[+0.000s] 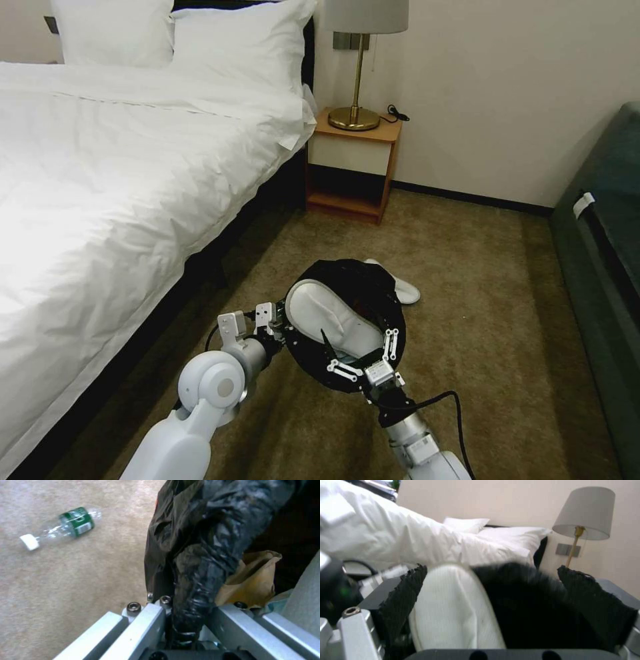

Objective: Pick up the trash bin, then pick up the garbage on the floor and place it into the trash bin.

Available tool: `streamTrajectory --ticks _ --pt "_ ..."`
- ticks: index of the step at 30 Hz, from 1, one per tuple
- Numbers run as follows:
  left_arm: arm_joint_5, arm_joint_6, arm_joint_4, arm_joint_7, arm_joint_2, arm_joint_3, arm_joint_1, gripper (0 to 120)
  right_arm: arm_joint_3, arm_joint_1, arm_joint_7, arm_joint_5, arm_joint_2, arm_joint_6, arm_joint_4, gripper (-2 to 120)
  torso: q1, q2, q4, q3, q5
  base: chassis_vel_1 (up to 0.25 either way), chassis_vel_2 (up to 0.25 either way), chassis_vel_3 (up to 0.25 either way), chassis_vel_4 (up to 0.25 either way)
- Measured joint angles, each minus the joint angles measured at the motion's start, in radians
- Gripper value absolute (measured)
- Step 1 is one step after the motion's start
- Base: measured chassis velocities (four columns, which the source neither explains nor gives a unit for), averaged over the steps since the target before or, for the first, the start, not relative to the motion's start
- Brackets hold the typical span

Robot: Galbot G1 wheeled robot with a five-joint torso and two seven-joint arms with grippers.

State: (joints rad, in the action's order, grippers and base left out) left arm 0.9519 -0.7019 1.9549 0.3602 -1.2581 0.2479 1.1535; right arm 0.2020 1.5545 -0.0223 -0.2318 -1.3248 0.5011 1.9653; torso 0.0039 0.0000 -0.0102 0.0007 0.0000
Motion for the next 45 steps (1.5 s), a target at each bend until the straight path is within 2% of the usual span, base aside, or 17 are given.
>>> streamTrajectory --ticks 6,14,18,24,25,26,28,29,30,32,36,38,40,42,45 --pt "-0.030 0.006 -0.046 0.000 -0.011 0.000 -0.005 0 0.005 0.019 0.011 -0.004 0.009 0.001 0.040 100 0.000 0.000 0.0001 0.000 0.0000 0.000 0.000 0.000 0.000" --pt "-0.043 0.009 -0.061 0.000 -0.021 0.006 -0.003 0 0.024 0.025 0.013 -0.004 0.016 0.000 0.083 100 0.000 0.000 -0.0001 0.000 0.0000 0.000 0.000 0.000 0.000" --pt "-0.057 0.016 -0.068 -0.005 -0.011 0.023 0.009 0 0.068 0.022 0.013 0.022 0.048 -0.033 0.166 100 0.000 0.000 0.0001 0.000 0.0000 0.000 0.000 0.000 0.000" --pt "-0.106 0.038 -0.047 -0.030 -0.011 0.047 0.025 0 0.156 0.024 -0.056 0.072 0.099 -0.110 0.243 100 0.000 0.000 0.0001 0.000 0.0000 0.000 0.000 0.000 0.000" --pt "-0.115 0.042 -0.038 -0.035 -0.013 0.052 0.029 0 0.175 0.021 -0.096 0.085 0.104 -0.146 0.252 100 0.000 0.000 0.0000 0.000 0.0001 0.000 0.000 0.000 0.000" --pt "-0.115 0.042 -0.038 -0.035 -0.013 0.052 0.029 0 0.175 0.021 -0.096 0.085 0.104 -0.146 0.252 100 0.000 0.000 0.0000 0.000 0.0001 0.000 0.000 0.000 0.000" --pt "-0.135 0.055 -0.020 -0.050 -0.019 0.066 0.038 0 0.211 0.010 -0.186 0.140 0.099 -0.224 0.256 100 0.000 0.000 0.0000 0.000 0.0000 0.000 0.000 0.000 0.000" --pt "-0.146 0.062 -0.014 -0.059 -0.020 0.077 0.044 0 0.228 0.003 -0.237 0.182 0.085 -0.257 0.242 100 0.000 0.000 0.0000 0.000 0.0001 0.000 0.000 0.000 0.000" --pt "-0.146 0.062 -0.014 -0.059 -0.020 0.077 0.044 0 0.228 0.003 -0.237 0.182 0.085 -0.257 0.242 100 0.000 0.000 0.0000 0.000 0.0001 0.000 0.000 0.000 0.000" --pt "-0.172 0.077 -0.009 -0.080 -0.018 0.097 0.060 0 0.257 -0.005 -0.301 0.243 0.055 -0.300 0.195 100 0.000 0.000 0.0001 0.000 -0.0001 0.000 0.000 0.000 0.000" --pt "-0.199 0.100 -0.008 -0.111 -0.014 0.111 0.076 0 0.266 -0.015 -0.349 0.297 0.029 -0.311 0.122 100 0.000 0.000 0.0000 0.000 0.0002 0.000 0.000 0.000 0.000" --pt "-0.236 0.113 0.000 -0.157 -0.016 0.121 0.093 0 0.267 -0.032 -0.380 0.304 0.005 -0.279 0.020 100 0.000 0.000 0.0001 0.000 0.0000 0.000 0.000 0.000 0.000" --pt "-0.244 0.114 0.002 -0.166 -0.016 0.123 0.096 0 0.267 -0.036 -0.383 0.298 0.001 -0.269 -0.003 100 0.000 0.000 0.0000 0.000 0.0001 0.000 0.000 0.000 0.000" --pt "-0.280 0.122 0.011 -0.188 -0.018 0.133 0.112 0 0.268 -0.049 -0.380 0.259 -0.018 -0.214 -0.088 100 0.000 0.000 0.0000 0.000 -0.0001 0.000 0.000 0.000 0.000" --pt "-0.315 0.134 0.015 -0.196 -0.014 0.143 0.125 0 0.268 -0.051 -0.368 0.244 -0.026 -0.193 -0.117 100 0.000 0.000 0.0000 0.000 0.0000 0.000 0.000 0.000 0.000"
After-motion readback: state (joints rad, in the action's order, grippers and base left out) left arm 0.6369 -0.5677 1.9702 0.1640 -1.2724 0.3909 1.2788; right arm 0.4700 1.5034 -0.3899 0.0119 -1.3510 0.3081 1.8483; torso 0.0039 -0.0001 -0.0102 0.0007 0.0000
